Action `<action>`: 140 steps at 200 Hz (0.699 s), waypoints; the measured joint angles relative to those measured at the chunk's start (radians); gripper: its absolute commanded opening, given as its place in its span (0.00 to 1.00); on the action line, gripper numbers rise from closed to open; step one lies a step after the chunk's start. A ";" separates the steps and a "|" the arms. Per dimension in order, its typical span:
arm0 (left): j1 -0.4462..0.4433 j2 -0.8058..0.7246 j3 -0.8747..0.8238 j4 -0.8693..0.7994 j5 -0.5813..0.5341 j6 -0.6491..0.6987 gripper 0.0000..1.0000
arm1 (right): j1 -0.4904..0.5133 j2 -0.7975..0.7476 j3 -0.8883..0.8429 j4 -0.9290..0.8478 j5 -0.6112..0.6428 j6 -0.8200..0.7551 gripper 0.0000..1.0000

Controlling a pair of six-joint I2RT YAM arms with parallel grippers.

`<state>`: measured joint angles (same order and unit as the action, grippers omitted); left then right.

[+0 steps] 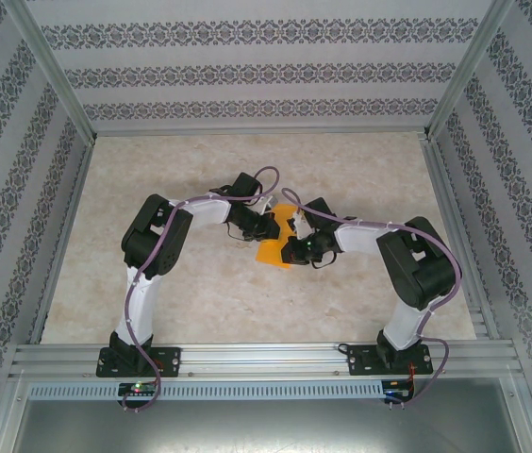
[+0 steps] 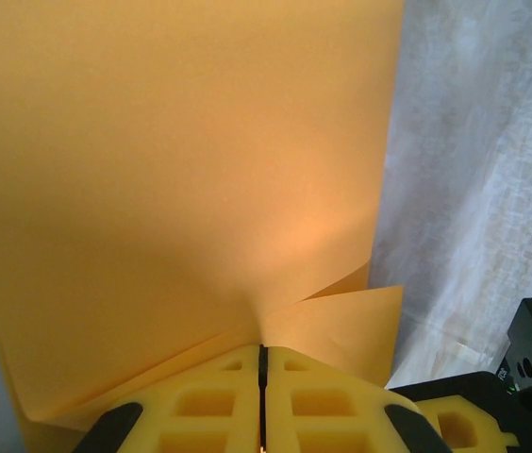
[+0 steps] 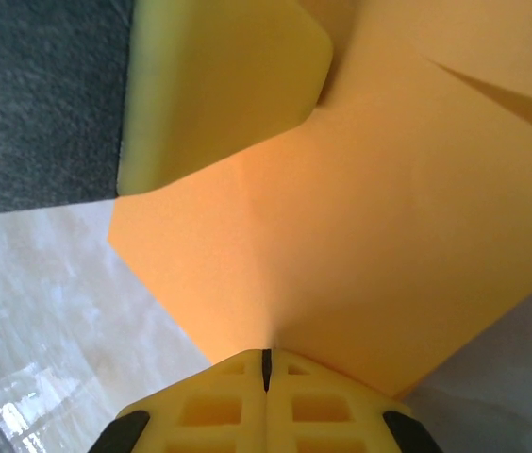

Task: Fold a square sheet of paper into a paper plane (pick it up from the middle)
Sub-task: Fold the triangle a second time at the center of the table.

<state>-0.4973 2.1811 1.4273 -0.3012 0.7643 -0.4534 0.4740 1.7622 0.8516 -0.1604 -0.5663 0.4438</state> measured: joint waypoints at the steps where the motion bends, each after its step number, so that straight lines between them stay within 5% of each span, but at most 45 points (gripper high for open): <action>1: 0.000 0.000 0.000 0.000 0.000 0.000 0.10 | 0.000 0.000 0.000 0.000 0.000 0.000 0.00; 140: 0.002 0.006 0.010 -0.011 0.011 0.005 0.10 | -0.014 -0.127 -0.177 0.098 -0.024 0.007 0.00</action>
<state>-0.4953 2.1872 1.4376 -0.3122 0.7750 -0.4480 0.4599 1.6356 0.6746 -0.0620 -0.5900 0.4507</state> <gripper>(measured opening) 0.099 0.049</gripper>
